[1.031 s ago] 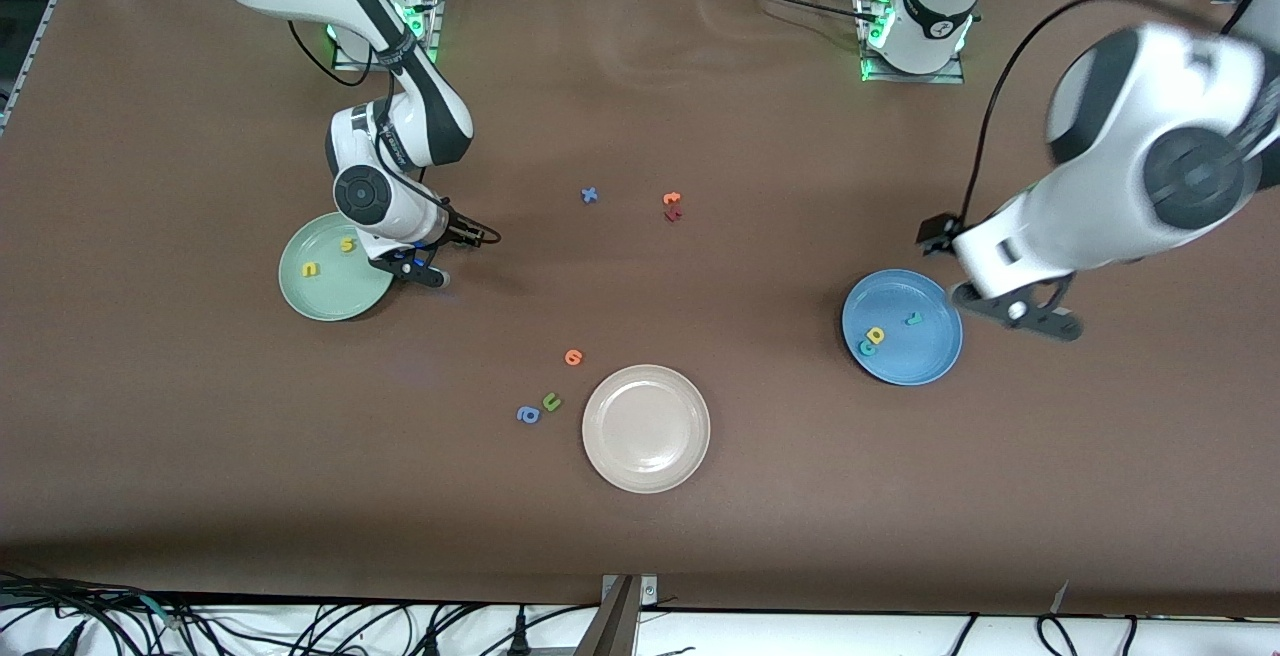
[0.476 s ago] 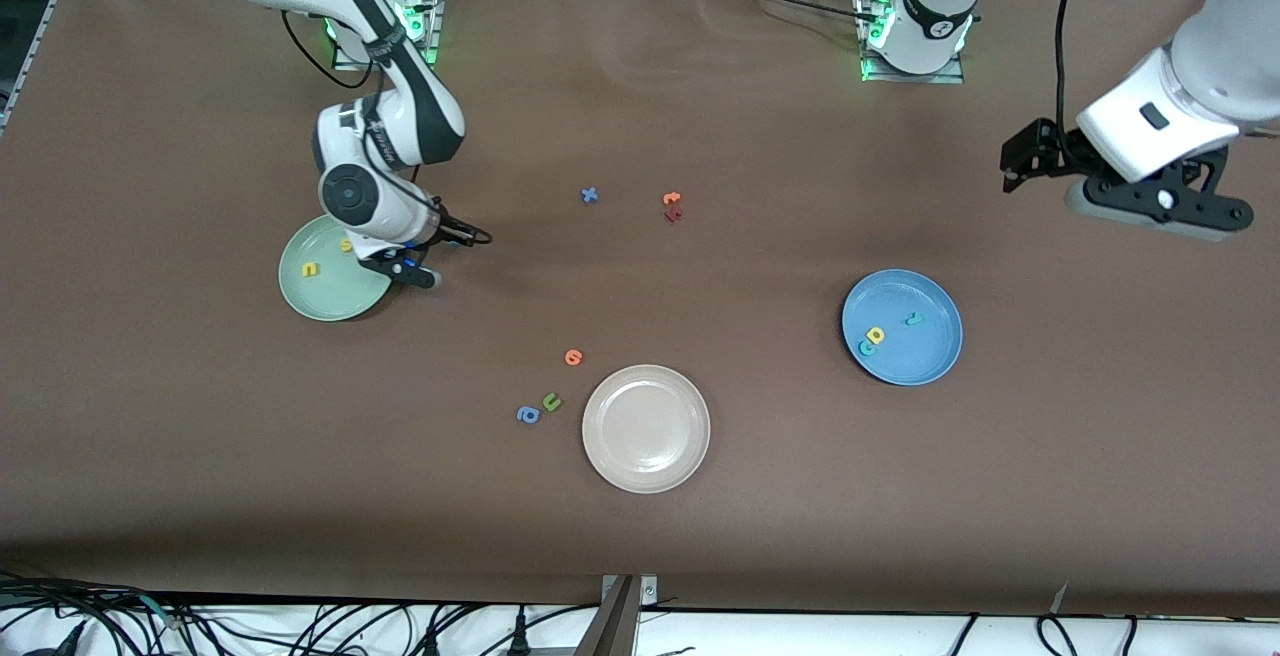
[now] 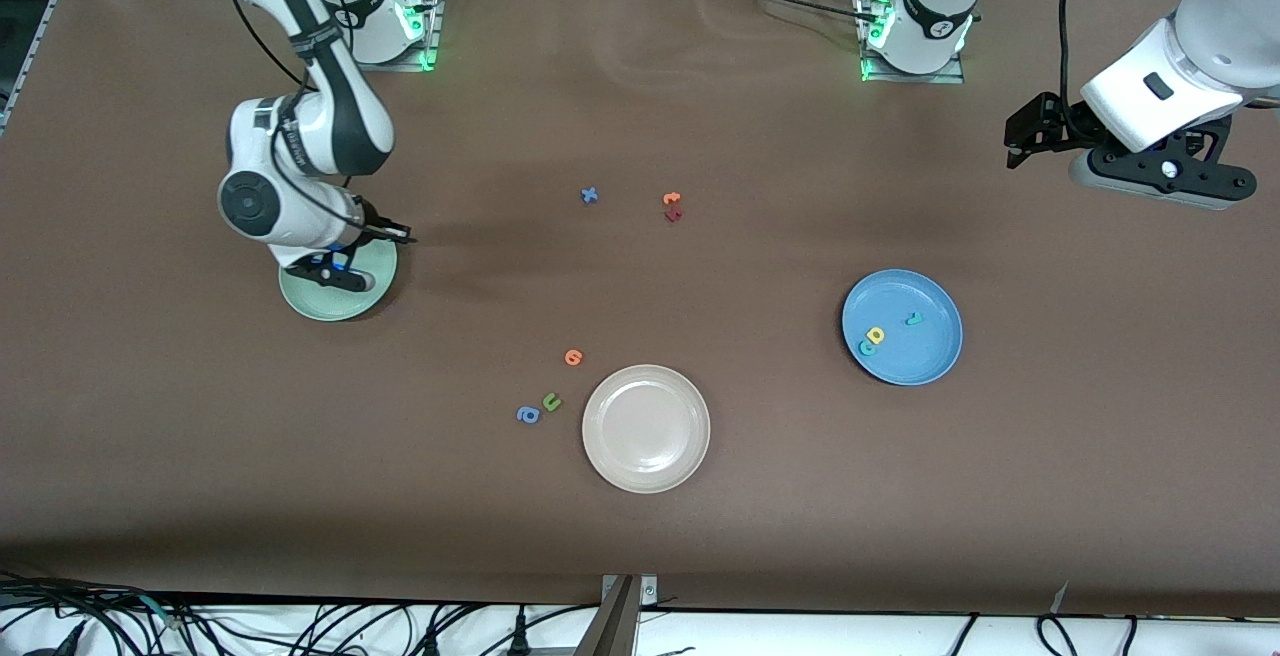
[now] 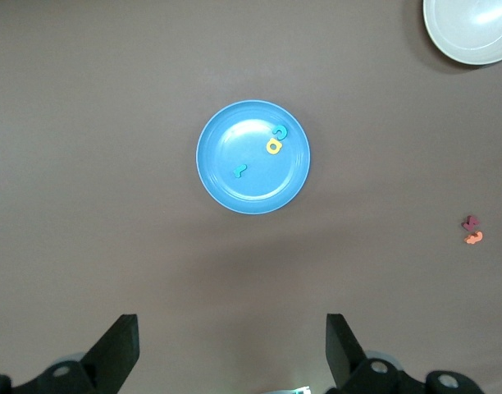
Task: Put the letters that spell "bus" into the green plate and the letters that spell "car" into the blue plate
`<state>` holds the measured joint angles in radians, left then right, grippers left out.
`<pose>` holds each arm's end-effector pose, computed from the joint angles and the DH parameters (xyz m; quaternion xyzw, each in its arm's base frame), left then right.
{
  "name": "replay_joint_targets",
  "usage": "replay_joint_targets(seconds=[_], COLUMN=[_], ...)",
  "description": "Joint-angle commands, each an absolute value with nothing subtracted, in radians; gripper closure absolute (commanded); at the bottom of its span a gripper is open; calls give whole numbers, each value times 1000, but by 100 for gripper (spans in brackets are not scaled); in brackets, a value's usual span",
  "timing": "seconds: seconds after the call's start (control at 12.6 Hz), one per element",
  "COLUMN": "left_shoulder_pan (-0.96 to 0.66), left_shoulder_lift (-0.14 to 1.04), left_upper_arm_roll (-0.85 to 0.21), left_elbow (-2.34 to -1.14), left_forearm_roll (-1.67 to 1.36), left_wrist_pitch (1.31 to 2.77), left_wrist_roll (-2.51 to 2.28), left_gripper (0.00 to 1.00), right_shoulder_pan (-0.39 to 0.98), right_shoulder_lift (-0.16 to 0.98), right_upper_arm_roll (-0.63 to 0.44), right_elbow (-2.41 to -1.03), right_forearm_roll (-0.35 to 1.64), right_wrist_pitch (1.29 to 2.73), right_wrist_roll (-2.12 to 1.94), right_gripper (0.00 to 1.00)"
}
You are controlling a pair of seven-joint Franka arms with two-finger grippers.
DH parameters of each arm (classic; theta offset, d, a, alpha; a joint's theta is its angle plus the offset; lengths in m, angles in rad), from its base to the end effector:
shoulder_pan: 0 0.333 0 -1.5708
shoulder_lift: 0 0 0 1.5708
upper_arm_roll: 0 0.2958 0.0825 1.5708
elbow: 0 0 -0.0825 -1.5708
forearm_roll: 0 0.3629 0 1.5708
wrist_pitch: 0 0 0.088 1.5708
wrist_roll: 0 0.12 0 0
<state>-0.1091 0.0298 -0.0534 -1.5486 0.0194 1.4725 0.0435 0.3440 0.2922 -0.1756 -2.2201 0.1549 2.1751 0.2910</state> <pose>0.5231 -0.0828 0.5774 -0.9933 0.1023 0.0523 0.0120 0.4811 0.0866 0.2075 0.9793 -0.1147 -0.1665 0.0080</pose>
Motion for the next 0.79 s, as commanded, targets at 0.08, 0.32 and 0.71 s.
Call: replay_joint_targets(seconds=[0.08,0.32,0.71], left_shoulder_pan=[-54,-48,-48], left_shoulder_lift=[5,20,24], left_upper_arm_roll=[-104,-103,-100], left_elbow=[-1562,-1542,-1525], left_forearm_roll=[-5,-2,-21], left_wrist_pitch=[1471,1465,1466], left_wrist_roll=[35,34,-14], left_gripper=[0,0,0], right_shoulder_pan=[344,328,328], right_shoulder_lift=[325,328,298], right_upper_arm_roll=[-184,-186,-210], right_elbow=[-2224,-2220,-2068], right_forearm_roll=[152,153,153], right_wrist_pitch=[2200,2203,2023], right_wrist_roll=[223,196,201], right_gripper=[94,36,2])
